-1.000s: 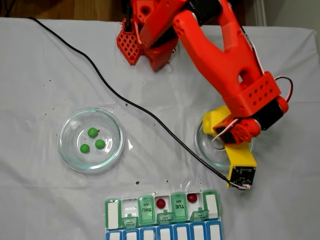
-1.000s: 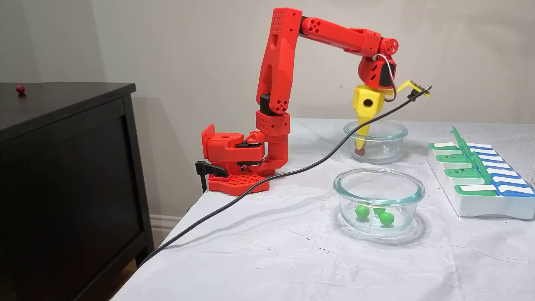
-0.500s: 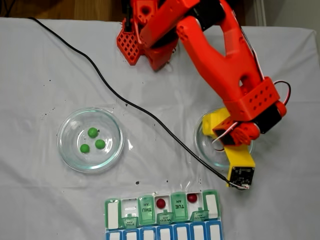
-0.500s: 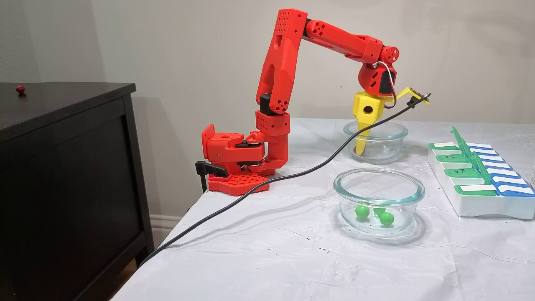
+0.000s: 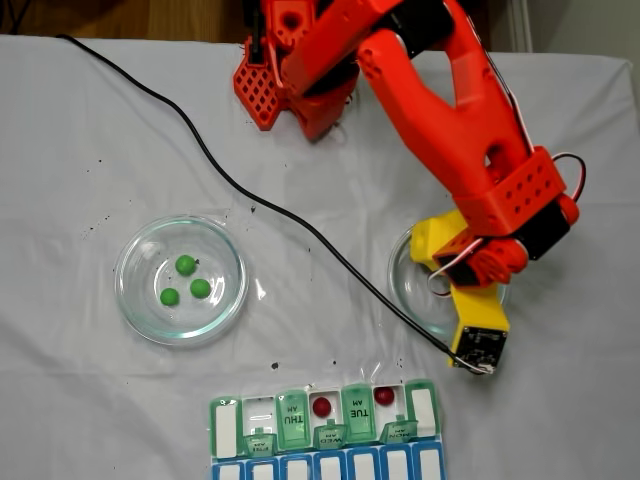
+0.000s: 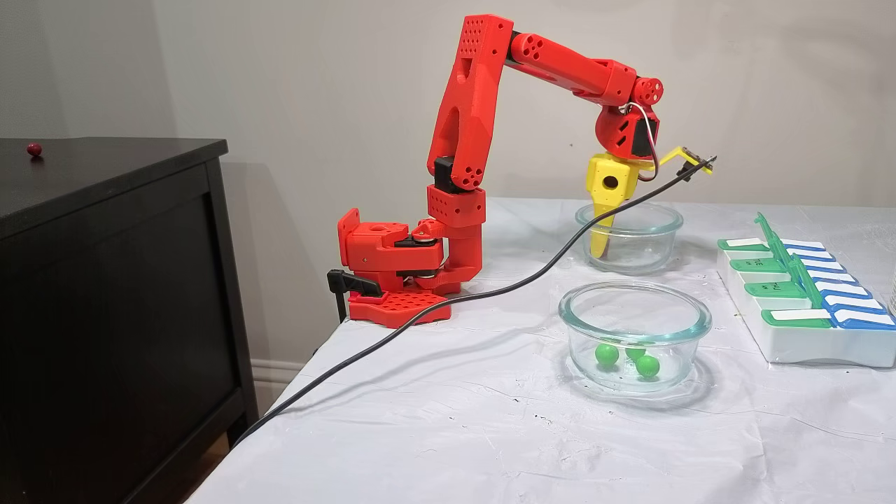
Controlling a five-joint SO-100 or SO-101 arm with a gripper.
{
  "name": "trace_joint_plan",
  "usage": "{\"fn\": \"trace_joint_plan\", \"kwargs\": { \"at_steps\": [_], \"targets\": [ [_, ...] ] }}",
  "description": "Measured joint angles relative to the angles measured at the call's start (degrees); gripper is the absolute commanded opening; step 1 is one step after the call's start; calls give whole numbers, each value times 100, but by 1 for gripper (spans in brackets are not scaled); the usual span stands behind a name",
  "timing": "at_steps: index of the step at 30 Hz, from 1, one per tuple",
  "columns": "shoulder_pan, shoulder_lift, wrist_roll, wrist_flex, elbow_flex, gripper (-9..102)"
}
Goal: Sort medicines into box.
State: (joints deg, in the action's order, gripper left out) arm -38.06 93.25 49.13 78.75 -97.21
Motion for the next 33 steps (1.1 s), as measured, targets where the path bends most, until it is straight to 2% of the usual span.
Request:
{"fn": "trace_joint_plan", "kwargs": {
  "at_steps": [10, 16, 27, 33],
  "targets": [
    [606, 536, -1890, -105, 501, 0],
    [1222, 773, -2522, 448, 1371, 0],
    [2848, 1362, -2347, -18, 1512, 0],
    [3691, 1301, -2109, -650, 1406, 0]
  ]
}}
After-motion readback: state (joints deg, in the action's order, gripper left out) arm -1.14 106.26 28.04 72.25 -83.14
